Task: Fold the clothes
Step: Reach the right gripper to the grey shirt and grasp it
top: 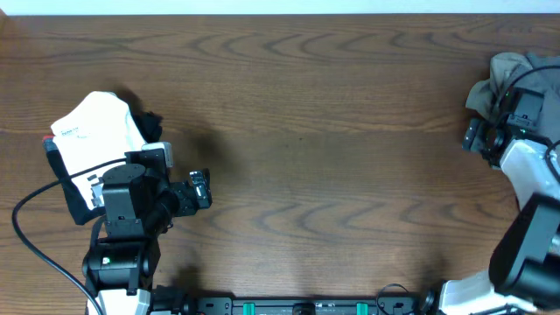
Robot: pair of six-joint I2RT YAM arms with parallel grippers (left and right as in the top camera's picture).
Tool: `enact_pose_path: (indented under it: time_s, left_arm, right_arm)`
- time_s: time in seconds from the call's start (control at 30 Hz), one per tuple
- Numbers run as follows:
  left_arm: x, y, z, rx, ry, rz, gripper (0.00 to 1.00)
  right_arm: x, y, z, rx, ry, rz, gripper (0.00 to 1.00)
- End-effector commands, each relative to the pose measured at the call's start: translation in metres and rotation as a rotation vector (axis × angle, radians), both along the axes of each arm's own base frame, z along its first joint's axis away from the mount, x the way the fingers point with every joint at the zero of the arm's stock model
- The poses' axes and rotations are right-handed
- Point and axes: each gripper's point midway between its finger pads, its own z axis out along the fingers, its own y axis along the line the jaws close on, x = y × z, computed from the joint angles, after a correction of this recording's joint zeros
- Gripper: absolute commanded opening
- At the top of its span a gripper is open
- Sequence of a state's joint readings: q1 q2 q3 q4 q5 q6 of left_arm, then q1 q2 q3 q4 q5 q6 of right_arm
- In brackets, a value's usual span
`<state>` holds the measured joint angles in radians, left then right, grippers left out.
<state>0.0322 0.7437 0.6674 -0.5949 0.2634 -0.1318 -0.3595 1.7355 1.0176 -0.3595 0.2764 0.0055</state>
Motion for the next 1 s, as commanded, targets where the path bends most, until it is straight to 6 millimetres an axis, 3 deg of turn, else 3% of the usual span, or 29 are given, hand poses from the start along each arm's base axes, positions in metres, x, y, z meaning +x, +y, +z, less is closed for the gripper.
enact_pose_path:
  time_s: [0.0, 0.23, 0.3, 0.37, 0.53, 0.6, 0.73, 0.83, 0.97]
  left_arm:
    - [0.003, -0.001, 0.011, -0.012, -0.025, 0.002, 0.98]
    - [0.003, -0.001, 0.011, -0.012, -0.025, 0.002, 0.98]
    - [0.003, -0.001, 0.011, -0.012, -0.025, 0.002, 0.98]
    - [0.003, -0.001, 0.011, -0.012, -0.026, 0.003, 0.98]
    - [0.004, 0.000, 0.012, -0.011, -0.032, 0.003, 0.98]
    - [0.004, 0.000, 0.012, -0.011, -0.034, 0.003, 0.98]
    - [0.004, 0.000, 0.012, -0.011, -0.034, 0.002, 0.98]
    - [0.005, 0.000, 0.013, -0.011, -0.036, 0.002, 0.98]
    - [0.005, 0.000, 0.013, -0.011, -0.037, 0.003, 0.98]
  right_arm:
    - [-0.005, -0.011, -0.022, 0.028, 0.043, -0.017, 0.95]
    - [-0.023, -0.027, -0.059, 0.073, 0.111, -0.093, 0.93]
    - [-0.026, -0.029, -0.063, 0.080, 0.121, -0.103, 0.85]
    - [-0.027, -0.031, -0.064, 0.083, 0.119, -0.113, 0.72]
    - [-0.026, -0.030, -0.062, 0.081, 0.116, -0.112, 0.14]
    - [-0.024, -0.031, -0.056, 0.074, 0.100, -0.109, 0.01]
    - [-0.011, -0.031, -0.020, 0.069, 0.017, -0.097, 0.01]
    - [0.004, -0.030, 0.037, 0.062, -0.102, -0.069, 0.01]
    - [0.008, -0.022, 0.110, 0.055, -0.221, -0.035, 0.01]
